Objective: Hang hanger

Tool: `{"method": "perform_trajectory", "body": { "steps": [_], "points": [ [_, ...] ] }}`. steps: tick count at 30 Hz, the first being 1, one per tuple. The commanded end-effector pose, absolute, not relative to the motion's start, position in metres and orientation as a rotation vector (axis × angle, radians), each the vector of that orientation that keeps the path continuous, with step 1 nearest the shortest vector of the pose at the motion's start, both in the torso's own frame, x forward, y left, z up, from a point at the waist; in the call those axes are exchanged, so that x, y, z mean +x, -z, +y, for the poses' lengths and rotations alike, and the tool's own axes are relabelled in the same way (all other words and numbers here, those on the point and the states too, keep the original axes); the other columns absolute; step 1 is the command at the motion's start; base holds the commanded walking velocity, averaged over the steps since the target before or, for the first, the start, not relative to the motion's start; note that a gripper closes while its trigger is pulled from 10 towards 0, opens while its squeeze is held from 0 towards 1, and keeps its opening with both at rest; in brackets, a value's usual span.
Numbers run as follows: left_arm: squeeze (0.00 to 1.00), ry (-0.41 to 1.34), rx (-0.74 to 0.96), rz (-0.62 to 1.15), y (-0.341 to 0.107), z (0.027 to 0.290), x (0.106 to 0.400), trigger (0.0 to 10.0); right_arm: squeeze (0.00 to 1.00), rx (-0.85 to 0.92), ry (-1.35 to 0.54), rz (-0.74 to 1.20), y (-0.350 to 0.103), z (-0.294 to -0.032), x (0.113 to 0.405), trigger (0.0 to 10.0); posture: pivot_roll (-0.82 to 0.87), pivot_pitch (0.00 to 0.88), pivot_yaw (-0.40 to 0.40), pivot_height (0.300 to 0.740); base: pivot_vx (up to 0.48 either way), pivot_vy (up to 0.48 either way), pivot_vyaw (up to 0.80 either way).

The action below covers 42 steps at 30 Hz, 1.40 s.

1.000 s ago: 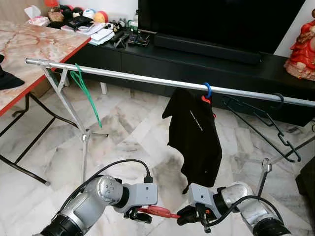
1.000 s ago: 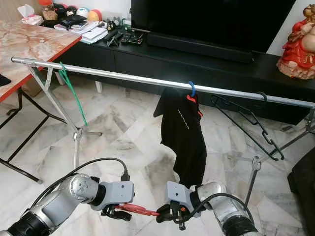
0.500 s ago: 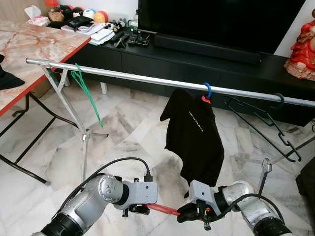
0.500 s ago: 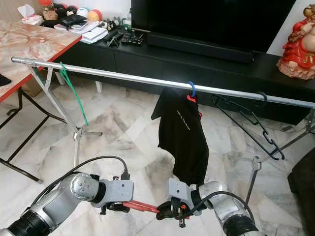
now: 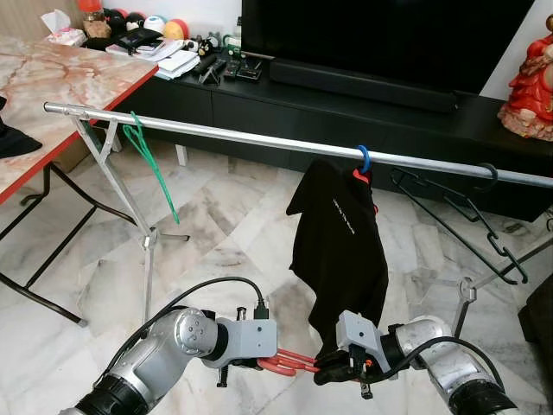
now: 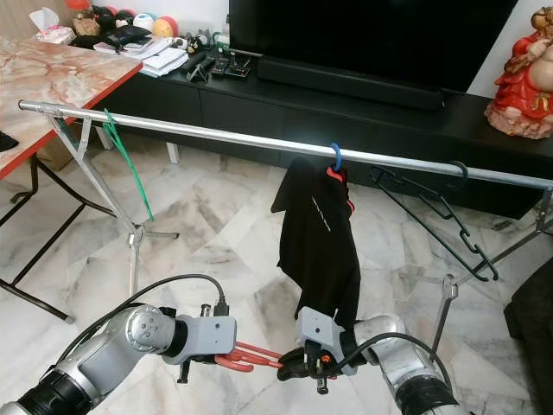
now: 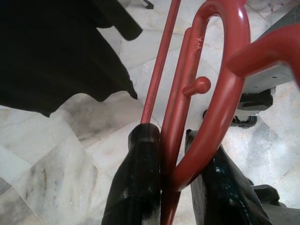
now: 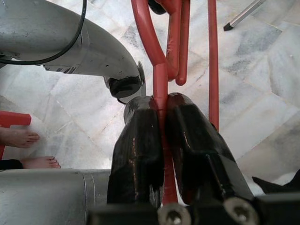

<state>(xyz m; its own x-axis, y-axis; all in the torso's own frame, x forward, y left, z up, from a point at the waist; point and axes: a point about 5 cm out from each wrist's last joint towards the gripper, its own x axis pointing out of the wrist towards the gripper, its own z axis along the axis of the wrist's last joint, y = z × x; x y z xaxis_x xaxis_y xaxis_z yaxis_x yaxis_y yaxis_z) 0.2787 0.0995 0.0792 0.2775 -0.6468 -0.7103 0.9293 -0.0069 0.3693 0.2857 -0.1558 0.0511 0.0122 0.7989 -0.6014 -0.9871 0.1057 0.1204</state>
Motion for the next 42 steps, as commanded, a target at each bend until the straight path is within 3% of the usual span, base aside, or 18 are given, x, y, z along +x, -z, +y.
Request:
{"method": "perform_trajectory", "body": {
  "steps": [1, 5, 6, 12, 16, 28, 33, 34, 35, 42],
  "points": [
    [0.00, 1.249, 0.915, 0.346, -0.086, 0.101, 0.285, 0.0, 0.00, -0.369, -1.484, 0.636, -0.046, -0.154, 0.280, 10.0, -0.01, 0.139, -0.112, 0.740, 0.000, 0.000, 0.00],
    [0.00, 1.253, 0.908, 0.358, -0.086, 0.104, 0.284, 0.0, 0.00, -0.363, -1.493, 0.663, -0.043, -0.155, 0.277, 10.0, -0.01, 0.139, -0.112, 0.740, 0.000, 0.000, 0.00],
    [0.00, 1.261, 0.906, 0.367, -0.085, 0.105, 0.283, 0.0, 1.00, -0.366, -1.494, 0.670, -0.041, -0.156, 0.275, 10.0, -0.01, 0.139, -0.112, 0.740, 0.000, 0.000, 0.00],
    [0.00, 1.271, 0.901, 0.391, -0.084, 0.109, 0.282, 0.0, 1.00, -0.452, -1.514, 0.743, -0.030, -0.163, 0.267, 10.0, -0.01, 0.137, -0.110, 0.740, 0.000, 0.000, 0.00],
    [0.00, 1.269, 0.911, 0.412, -0.082, 0.111, 0.281, 0.0, 1.00, -0.788, -1.496, 0.914, -0.006, -0.184, 0.254, 10.0, -0.01, 0.134, -0.110, 0.740, 0.000, 0.000, 0.00],
    [0.00, 1.242, 1.017, 0.545, -0.060, 0.130, 0.276, 0.0, 1.00, -0.727, -1.382, 0.786, 0.000, -0.174, 0.257, 10.0, -0.01, 0.132, -0.110, 0.740, 0.000, 0.000, 0.00],
    [0.00, 1.228, 0.979, 0.558, -0.055, 0.133, 0.274, 0.0, 1.00, -0.778, -1.339, 0.759, 0.002, -0.172, 0.261, 10.0, -0.02, 0.138, -0.112, 0.740, 0.000, 0.000, 0.00],
    [0.00, 1.225, 0.965, 0.558, -0.056, 0.134, 0.273, 0.0, 0.14, -0.818, -1.324, 0.763, 0.003, -0.173, 0.261, 10.0, -0.02, 0.138, -0.112, 0.740, 0.000, 0.000, 0.00],
    [0.00, 1.226, 0.965, 0.558, -0.056, 0.135, 0.272, 0.0, 0.00, -0.832, -1.322, 0.764, 0.003, -0.174, 0.261, 10.0, -0.02, 0.138, -0.112, 0.740, 0.000, 0.000, 0.00],
    [0.00, 1.197, 0.961, 0.592, -0.055, 0.149, 0.271, 0.0, 0.00, -0.950, -1.177, 0.834, 0.014, -0.188, 0.261, 10.0, -0.01, 0.145, -0.106, 0.740, 0.000, 0.000, 0.00]
  ]
}}
